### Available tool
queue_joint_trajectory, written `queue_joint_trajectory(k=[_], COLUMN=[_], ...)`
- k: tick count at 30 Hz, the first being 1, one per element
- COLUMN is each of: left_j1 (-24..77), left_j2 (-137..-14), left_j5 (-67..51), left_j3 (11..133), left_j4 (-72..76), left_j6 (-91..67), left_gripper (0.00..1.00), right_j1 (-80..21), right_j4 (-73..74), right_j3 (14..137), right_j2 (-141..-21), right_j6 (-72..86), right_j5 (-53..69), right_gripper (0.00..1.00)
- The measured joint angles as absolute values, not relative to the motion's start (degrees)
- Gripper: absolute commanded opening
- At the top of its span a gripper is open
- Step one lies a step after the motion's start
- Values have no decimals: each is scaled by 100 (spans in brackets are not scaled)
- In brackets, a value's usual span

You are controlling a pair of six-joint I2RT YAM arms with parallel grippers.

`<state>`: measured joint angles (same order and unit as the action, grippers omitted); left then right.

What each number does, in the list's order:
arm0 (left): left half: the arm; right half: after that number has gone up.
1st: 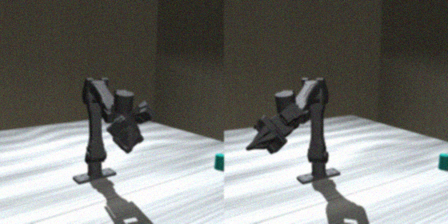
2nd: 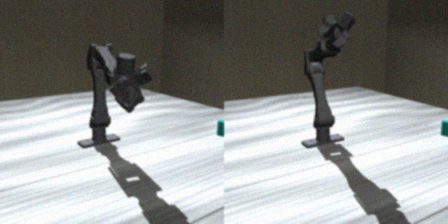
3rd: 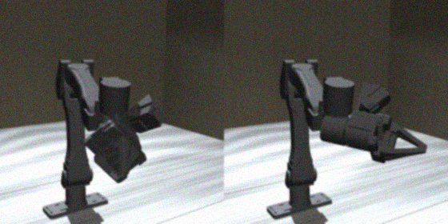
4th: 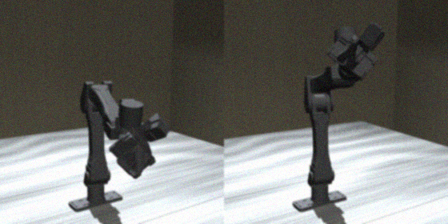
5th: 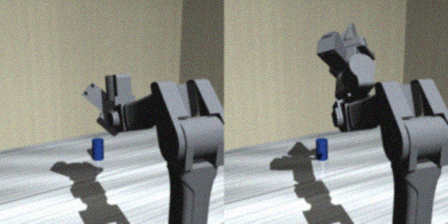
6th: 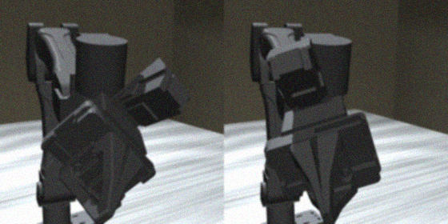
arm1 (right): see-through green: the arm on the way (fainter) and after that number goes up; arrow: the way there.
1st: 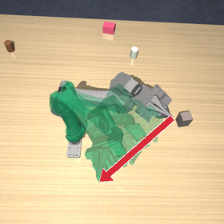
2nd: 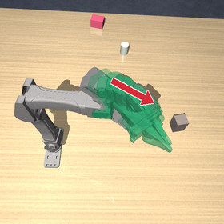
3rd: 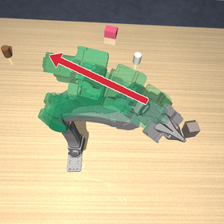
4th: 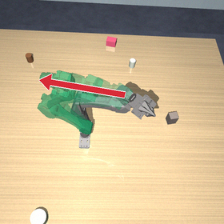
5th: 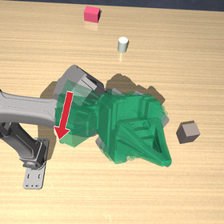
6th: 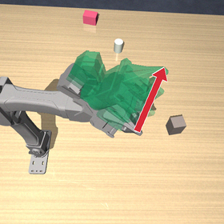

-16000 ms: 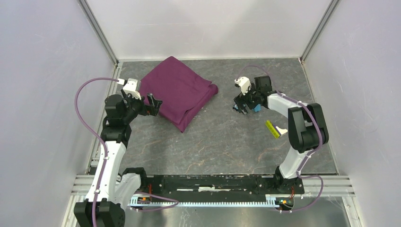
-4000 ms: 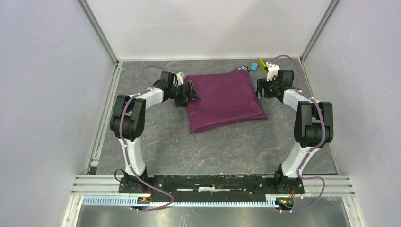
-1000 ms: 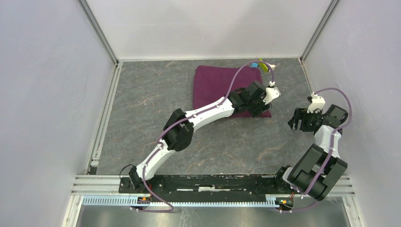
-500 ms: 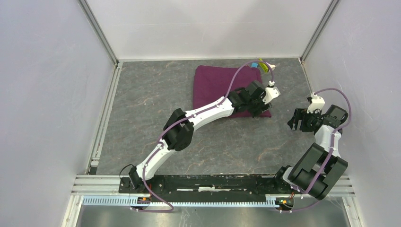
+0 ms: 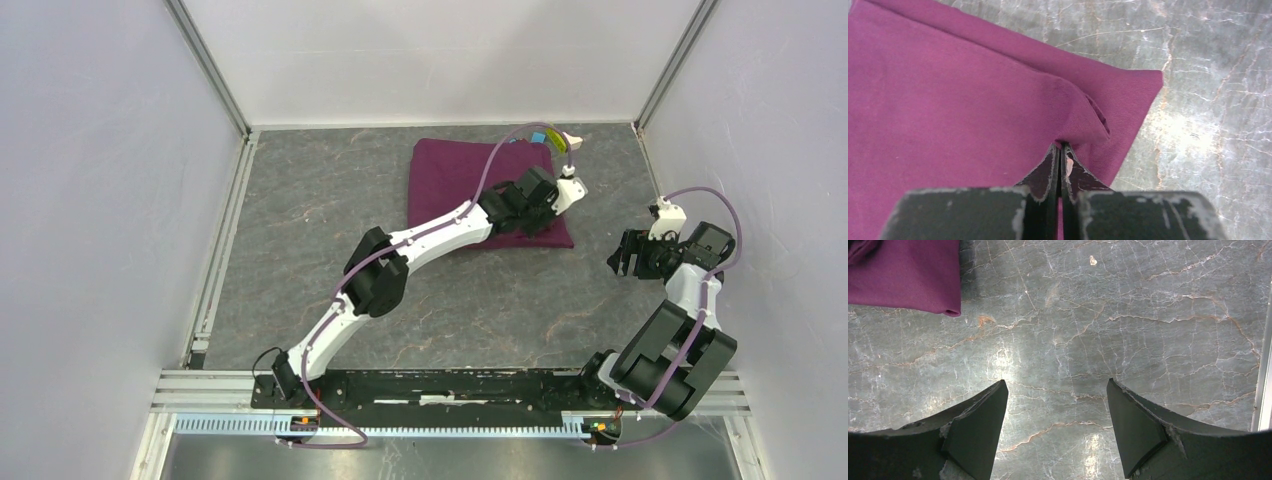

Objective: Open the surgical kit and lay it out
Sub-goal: Open the surgical kit at the center of the board.

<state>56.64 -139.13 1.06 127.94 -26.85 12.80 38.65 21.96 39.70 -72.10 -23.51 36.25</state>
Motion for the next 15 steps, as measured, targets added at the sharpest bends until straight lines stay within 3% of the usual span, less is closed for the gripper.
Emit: queue_joint_trajectory(k=[8, 15], left_j1=[5175, 3616], left_j2=[-13205, -10982], left_j5=[141, -285], left_j3=[12189, 10506], left_j4=[-2665, -2259], left_j6=[875, -119], left_gripper=[2, 2], right_j1=[3865, 3863], right_j4=[2202, 2292], right_j3=[3970, 3972], right_j2=[-7210, -7207], right_j6=[-2349, -2353], right_j5=[3715, 3774], right_gripper=[80, 80])
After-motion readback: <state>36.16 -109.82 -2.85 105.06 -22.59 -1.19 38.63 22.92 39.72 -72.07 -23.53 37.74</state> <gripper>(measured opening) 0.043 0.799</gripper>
